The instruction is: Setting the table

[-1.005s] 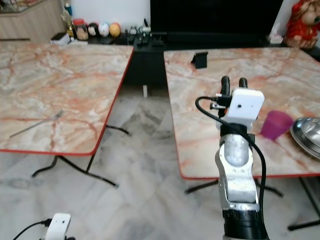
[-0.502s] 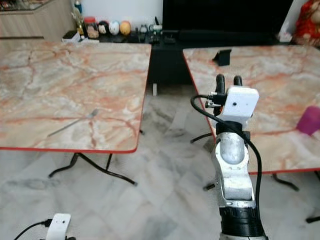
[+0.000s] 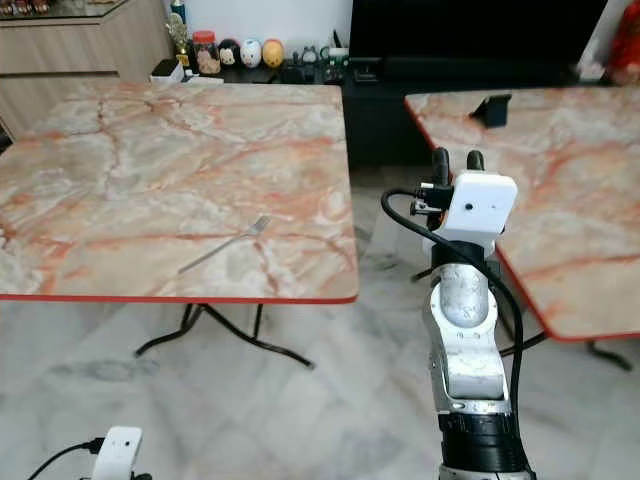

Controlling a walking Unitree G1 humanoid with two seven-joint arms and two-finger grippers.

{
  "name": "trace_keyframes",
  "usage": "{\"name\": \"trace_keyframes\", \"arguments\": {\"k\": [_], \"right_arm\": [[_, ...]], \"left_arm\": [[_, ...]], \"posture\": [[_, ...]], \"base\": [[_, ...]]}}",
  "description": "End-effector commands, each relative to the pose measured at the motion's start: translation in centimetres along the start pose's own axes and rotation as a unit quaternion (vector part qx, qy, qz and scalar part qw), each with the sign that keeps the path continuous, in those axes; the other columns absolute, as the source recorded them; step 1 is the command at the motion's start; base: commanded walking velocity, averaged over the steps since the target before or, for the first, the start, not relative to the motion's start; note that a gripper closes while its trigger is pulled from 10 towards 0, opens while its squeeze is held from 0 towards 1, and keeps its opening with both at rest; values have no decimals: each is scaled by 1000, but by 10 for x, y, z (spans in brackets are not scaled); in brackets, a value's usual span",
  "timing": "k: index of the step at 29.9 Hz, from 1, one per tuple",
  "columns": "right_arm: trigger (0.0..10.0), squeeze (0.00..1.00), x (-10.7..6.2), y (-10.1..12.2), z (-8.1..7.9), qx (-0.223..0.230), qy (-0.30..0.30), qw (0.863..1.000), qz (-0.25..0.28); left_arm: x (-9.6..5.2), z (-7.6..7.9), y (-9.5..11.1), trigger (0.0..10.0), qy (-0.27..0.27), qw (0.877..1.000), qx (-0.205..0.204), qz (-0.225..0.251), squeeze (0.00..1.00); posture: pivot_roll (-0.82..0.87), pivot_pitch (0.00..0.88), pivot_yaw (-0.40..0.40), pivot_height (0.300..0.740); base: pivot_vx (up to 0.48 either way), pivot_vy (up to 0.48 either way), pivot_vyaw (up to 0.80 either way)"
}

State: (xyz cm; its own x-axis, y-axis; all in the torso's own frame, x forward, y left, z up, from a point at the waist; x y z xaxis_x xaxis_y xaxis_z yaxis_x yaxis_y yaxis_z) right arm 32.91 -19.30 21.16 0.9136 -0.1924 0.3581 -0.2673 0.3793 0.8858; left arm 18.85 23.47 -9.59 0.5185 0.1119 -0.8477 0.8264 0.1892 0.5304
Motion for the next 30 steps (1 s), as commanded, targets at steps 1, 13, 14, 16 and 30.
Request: {"name": "trace_keyframes", "arguments": {"k": [1, 13, 14, 16, 30], "right_arm": [[10000, 0, 2, 6, 1, 4, -2, 1000, 9], [10000, 0, 3, 5, 1, 4, -2, 1000, 6], [10000, 0, 3, 5, 1, 4, -2, 1000, 6], [10000, 0, 4, 5, 0, 4, -2, 1000, 6], [10000, 0, 4, 5, -2, 7, 0, 1000, 6]], "left_arm": [[-1, -4, -2, 10000, 5, 1000, 2, -5, 0], [0, -3, -2, 10000, 5, 1000, 1, -5, 0], [0, -3, -2, 10000, 5, 1000, 1, -5, 0], [0, -3, -1, 10000, 4, 1000, 0, -5, 0], [0, -3, -1, 10000, 4, 1000, 2, -4, 0]], "posture": [[-72, 0, 8, 740], [-70, 0, 4, 740], [-70, 0, 4, 740], [-68, 0, 4, 740], [-66, 0, 3, 740]], "base": [[0, 424, 0], [0, 424, 0], [0, 424, 0], [0, 426, 0], [0, 390, 0]]}}
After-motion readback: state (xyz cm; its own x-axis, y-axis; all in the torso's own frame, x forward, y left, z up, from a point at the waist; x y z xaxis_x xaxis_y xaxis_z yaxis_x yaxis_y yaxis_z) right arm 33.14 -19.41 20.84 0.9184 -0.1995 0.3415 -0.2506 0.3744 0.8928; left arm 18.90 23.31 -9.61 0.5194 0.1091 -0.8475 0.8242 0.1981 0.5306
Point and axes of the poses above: a point about 5 cm out from each wrist's last joint towards the gripper, its own x axis pointing out of the wrist towards the gripper, its own y axis along the axis of the wrist's last joint, z = x × y, the point moved 2 cm from there along x, pointing out of the wrist towards the gripper, and after that the axes turned 15 degrees about -x, right-handed, at the moved point
